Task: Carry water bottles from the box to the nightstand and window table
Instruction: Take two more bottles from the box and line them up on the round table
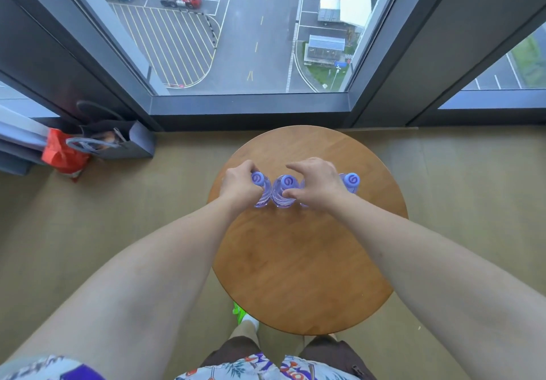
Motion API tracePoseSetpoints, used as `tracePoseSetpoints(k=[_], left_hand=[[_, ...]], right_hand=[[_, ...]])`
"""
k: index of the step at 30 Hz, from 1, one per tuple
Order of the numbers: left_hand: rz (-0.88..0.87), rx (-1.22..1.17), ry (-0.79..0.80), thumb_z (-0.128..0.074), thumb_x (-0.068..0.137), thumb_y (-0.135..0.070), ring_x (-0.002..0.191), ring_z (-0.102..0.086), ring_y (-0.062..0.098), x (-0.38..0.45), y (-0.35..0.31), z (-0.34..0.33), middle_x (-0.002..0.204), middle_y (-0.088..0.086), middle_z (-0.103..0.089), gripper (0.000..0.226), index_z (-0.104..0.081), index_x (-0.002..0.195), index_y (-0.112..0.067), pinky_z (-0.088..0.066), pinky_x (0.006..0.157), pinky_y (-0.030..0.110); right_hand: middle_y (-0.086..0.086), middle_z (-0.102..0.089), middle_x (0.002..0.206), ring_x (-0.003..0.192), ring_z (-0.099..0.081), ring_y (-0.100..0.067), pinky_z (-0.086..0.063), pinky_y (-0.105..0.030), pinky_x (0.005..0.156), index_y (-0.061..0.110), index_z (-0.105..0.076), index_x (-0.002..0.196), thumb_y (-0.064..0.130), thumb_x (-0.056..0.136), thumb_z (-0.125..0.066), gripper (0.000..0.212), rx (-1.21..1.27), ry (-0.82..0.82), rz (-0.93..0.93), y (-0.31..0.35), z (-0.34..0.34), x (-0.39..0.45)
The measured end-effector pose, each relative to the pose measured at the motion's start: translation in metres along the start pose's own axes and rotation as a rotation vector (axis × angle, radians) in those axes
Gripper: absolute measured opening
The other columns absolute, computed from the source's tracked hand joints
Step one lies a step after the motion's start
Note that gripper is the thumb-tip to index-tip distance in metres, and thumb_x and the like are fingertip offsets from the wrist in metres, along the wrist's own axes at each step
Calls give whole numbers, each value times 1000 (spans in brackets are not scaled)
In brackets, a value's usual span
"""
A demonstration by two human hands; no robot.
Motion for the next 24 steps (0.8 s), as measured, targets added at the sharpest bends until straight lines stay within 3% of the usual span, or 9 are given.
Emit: tracePoseSetpoints(k=[4, 8, 12, 24], left_hand=[[11, -2, -11, -69, 80, -9, 89, -65, 30, 1, -2, 2, 95, 7, -67, 21, -59, 89, -25, -59, 78, 39], [19, 9, -26, -70, 80, -9, 89, -64, 29, 0, -3, 2, 97, 7, -67, 23, -59, 87, -27, -57, 76, 37], [24, 3, -31, -70, 81, -9, 90, -64, 29, -2, -5, 2, 98, 8, -66, 21, -60, 89, -26, -58, 77, 38], [35, -14, -42, -72, 79, -11, 89, -63, 29, -8, -19, -6, 96, 7, -65, 21, -60, 89, -24, -57, 73, 37]], right_hand=[[1, -68, 128, 132, -46, -27, -28, -42, 113, 24, -64, 133, 26, 80, -65, 53, -29, -187, -176, -37, 10, -17], [-9, -53, 135, 126, -49, -32, -43, -38, 99, 19, -52, 142, 15, 84, -58, 59, 69, 13, -414, -56, 4, -21], [-14, -56, 123, 113, -56, -35, -47, -37, 90, 9, -63, 123, 9, 88, -58, 35, 51, -28, -407, -63, -3, -19], [-11, -61, 121, 111, -60, -34, -47, -34, 81, 12, -68, 123, 10, 83, -71, 40, 41, -49, -457, -80, -2, -16]])
Point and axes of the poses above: each hand's wrist, its own x-axis towards the middle knuckle, its own z-axis out of the back of the hand, y = z × x, the point moved 1 cm from there along x, towards the middle knuckle
